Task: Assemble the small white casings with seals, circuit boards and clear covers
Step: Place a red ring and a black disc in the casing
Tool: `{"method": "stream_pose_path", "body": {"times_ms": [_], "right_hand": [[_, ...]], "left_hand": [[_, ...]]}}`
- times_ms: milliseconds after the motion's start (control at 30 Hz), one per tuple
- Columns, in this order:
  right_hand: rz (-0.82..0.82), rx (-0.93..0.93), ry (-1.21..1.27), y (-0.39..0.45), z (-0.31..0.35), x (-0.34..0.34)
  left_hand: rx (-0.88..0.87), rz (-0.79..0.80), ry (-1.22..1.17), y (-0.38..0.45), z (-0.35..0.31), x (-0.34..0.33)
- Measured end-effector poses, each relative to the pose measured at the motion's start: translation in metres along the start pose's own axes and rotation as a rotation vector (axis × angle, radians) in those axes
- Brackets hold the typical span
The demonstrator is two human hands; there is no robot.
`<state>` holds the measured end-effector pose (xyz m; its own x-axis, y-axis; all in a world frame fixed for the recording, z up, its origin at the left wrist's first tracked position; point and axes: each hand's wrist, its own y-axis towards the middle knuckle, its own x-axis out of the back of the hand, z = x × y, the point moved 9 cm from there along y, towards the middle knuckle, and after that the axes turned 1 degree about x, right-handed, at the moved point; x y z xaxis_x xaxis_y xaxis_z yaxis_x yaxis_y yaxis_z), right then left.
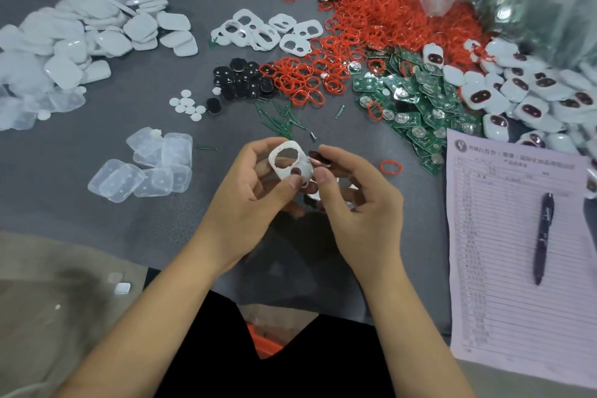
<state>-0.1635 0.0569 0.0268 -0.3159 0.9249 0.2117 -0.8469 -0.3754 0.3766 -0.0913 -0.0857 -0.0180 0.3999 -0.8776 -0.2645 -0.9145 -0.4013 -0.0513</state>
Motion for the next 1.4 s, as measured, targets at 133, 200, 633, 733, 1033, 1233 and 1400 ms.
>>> {"method": "stream_pose_path", "body": {"times_ms": [133, 200, 633, 733, 1033, 1233, 1400], "right_hand": [[-0.010, -0.010, -0.027, 0.001, 0.000, 0.001], [-0.012, -0.036, -0.035, 0.001, -0.002, 0.001], [-0.173, -0.021, -0.110, 0.000, -0.005, 0.020], [-0.285, -0.074, -0.273, 0.000, -0.017, 0.055], [-0.068, -0.150, -0.674, -0.016, -0.026, 0.083], [-0.103, -0.157, -0.711, -0.008, -0.030, 0.085], [-0.038, -0.259, -0.850, 0.015, -0.045, 0.083]], "left_hand": [[-0.001, 0.006, 0.038, -0.001, 0.000, -0.002], [-0.015, 0.006, 0.059, -0.001, -0.003, -0.003], [-0.032, -0.019, 0.091, -0.003, -0.005, -0.002], [-0.029, -0.016, 0.081, -0.002, -0.004, -0.002], [-0.078, -0.007, 0.327, 0.003, -0.004, -0.010], [-0.224, 0.001, 0.406, 0.010, -0.014, -0.035], [-0.292, 0.015, 0.478, 0.007, -0.012, -0.045]]}}
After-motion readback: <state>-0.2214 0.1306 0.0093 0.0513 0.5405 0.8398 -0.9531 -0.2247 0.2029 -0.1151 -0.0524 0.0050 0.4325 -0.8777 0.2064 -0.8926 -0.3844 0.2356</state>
